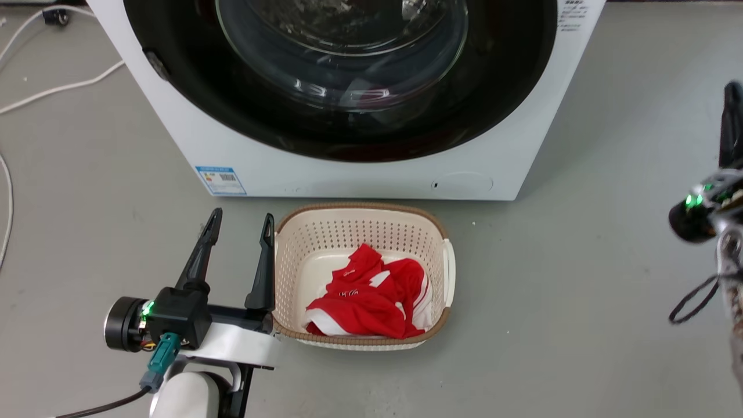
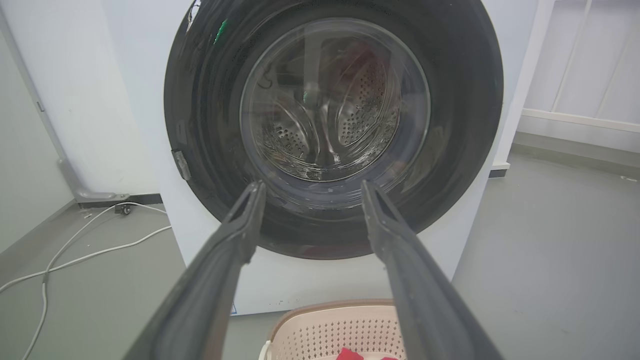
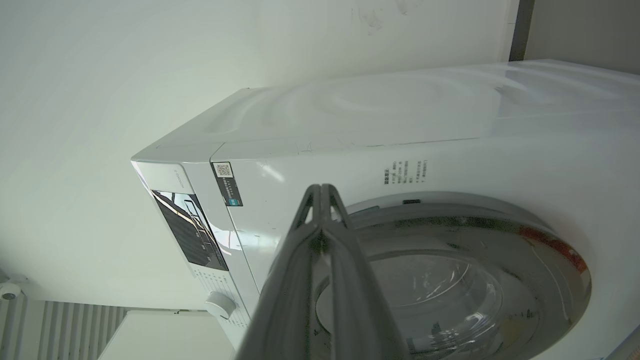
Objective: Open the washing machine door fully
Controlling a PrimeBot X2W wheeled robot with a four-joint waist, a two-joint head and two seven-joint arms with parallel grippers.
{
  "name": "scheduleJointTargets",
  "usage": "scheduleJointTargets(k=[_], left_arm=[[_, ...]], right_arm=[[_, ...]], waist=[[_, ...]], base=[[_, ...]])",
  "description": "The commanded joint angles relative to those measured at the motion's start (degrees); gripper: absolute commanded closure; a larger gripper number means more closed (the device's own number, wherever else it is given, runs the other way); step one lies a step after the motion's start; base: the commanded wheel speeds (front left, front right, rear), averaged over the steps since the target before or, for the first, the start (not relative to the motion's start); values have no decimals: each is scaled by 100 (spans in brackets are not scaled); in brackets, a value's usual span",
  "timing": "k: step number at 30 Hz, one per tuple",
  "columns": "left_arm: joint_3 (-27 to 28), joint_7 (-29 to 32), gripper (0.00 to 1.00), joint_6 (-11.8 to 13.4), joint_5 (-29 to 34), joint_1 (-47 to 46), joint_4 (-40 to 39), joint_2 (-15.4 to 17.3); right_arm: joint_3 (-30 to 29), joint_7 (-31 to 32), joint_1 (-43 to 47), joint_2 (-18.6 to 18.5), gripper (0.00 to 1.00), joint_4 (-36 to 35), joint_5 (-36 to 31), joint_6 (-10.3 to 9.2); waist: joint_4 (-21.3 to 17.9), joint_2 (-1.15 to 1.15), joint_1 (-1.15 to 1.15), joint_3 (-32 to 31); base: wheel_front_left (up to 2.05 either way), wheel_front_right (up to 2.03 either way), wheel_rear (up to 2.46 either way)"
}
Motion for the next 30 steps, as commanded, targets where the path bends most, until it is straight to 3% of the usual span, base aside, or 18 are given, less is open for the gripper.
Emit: scheduleJointTargets(k=[1,7,12,21,30], left_arm=[[7,-16,0,-19,13,-99,-42,-5],[-8,-16,0,-36,-1,-271,-128,-7],[-53,-16,0,-41,-35,-401,-209,-7],[-168,-16,0,-9,-98,-671,-296,-7],[-254,-16,0,-2,-113,-829,-353,-7]], right_arm=[[133,101,-356,-131,100,240,-3,0],[749,532,-1451,-530,100,1010,-216,0],[1268,916,-2243,-639,100,1559,-418,0],[2011,1294,-3356,-491,100,2384,-848,0],[2270,1200,-3948,-369,100,2878,-1110,0]], waist=[[89,0,0,166],[206,0,0,484],[282,0,0,748],[390,0,0,1159],[507,0,0,1433]], base=[[0,0,0],[0,0,0],[0,0,0],[0,0,0],[0,0,0]])
